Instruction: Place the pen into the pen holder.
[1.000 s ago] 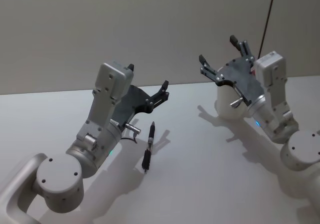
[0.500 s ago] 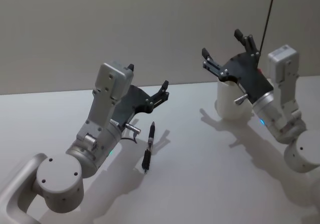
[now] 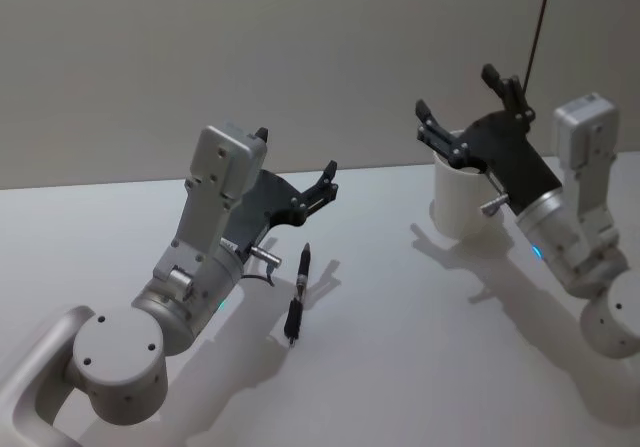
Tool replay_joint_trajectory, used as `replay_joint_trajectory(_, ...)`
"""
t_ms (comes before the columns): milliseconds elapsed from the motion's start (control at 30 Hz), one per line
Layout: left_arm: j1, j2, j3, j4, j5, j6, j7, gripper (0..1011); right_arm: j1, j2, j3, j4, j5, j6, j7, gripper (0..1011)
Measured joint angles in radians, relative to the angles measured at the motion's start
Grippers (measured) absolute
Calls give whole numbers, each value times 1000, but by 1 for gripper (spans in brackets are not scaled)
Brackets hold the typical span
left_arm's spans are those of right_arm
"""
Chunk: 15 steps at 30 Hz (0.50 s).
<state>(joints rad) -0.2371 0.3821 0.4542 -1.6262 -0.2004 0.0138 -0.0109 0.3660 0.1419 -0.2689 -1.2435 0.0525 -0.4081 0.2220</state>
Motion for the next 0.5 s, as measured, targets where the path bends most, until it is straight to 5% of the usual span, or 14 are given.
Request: replay_joint_trajectory(500, 0, 0, 0, 0, 0, 0, 0, 1001, -134, 69, 16, -184, 83, 156, -54, 1001)
